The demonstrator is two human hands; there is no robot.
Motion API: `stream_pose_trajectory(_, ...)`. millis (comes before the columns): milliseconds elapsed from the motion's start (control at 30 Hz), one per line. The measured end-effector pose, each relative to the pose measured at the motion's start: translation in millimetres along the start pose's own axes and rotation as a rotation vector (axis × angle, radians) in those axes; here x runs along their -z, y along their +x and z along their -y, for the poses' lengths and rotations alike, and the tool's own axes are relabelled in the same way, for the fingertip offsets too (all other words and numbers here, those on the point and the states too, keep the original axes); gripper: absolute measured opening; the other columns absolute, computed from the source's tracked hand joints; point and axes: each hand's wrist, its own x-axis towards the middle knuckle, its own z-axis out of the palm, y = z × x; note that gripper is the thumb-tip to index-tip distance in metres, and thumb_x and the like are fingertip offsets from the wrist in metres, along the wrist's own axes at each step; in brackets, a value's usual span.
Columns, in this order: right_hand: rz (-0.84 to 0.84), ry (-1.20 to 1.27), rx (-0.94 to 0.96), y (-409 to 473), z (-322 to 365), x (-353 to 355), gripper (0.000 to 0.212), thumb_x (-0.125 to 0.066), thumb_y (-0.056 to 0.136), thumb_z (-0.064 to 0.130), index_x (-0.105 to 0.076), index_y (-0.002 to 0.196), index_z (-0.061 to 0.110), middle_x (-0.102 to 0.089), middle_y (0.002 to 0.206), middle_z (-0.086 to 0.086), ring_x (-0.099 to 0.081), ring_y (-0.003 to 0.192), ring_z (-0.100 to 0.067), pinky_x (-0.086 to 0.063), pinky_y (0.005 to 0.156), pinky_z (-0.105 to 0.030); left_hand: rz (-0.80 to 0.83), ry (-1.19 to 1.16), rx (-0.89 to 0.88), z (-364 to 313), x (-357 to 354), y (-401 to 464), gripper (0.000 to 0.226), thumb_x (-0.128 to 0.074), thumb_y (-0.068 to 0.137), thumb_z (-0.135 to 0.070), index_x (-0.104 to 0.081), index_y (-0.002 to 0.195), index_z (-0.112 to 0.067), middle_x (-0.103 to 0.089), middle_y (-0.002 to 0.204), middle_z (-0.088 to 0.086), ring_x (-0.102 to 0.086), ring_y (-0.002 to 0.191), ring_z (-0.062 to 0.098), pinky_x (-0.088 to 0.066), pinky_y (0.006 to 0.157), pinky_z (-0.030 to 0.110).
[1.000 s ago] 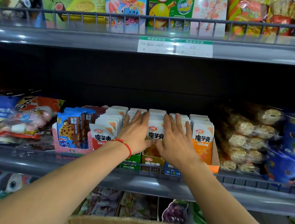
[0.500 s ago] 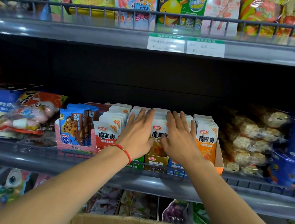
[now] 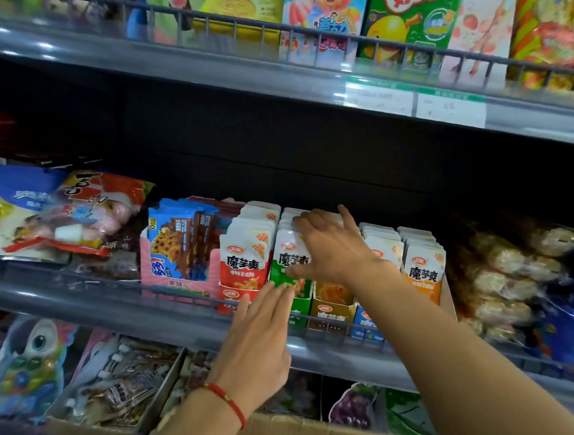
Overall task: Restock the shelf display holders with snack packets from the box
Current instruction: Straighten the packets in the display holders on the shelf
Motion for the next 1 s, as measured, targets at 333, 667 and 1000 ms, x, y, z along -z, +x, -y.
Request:
stream_pose_trajectory(333, 0.101, -0.215, -0.018, 17.1, 19.1, -3.9, 0.13, -0.082, 0.061, 0.072, -0.021, 0.156, 0.009, -0.035, 0.149, -0.015, -0.034, 0.142, -0.035, -0.009, 0.122, -0.062, 0.019, 0.02, -0.033, 4.8, 6.4, -0.6, 0.071, -0.05, 0.101, -0.02, -0.009, 0.16, -0.022, -0.012, 0.166, -0.006, 0.0, 0.156, 0.014, -0.004, 0.128, 0.047)
stream_pose_trajectory(667, 0.055, -0.215, -0.012, 14.5, 20.7, -15.4, 0.122, -0.083, 0.06, 0.071, -0.024, 0.148, 0.012, -0.043, 0.142, -0.011, -0.041, 0.138, -0.032, -0.012, 0.121, -0.061, 0.026, -0.014, -0.046, 8.4, 4.6, -1.2, 0.076, -0.054, 0.099, -0.019, -0.008, 0.16, -0.023, -0.009, 0.167, -0.006, 0.003, 0.156, 0.014, -0.003, 0.128, 0.047)
stream_pose_trajectory(1000, -0.013, -0.245, -0.077, 16.0, 31.4, -22.3, 0.13, -0.084, 0.062, 0.065, -0.012, 0.155, 0.009, -0.038, 0.144, -0.013, -0.038, 0.137, -0.033, -0.016, 0.12, -0.059, 0.018, -0.081, -0.064, 10.8, 0.1, -4.9, 0.079, -0.055, 0.099, -0.019, -0.006, 0.161, -0.023, -0.003, 0.168, -0.007, 0.006, 0.156, 0.012, -0.005, 0.129, 0.04)
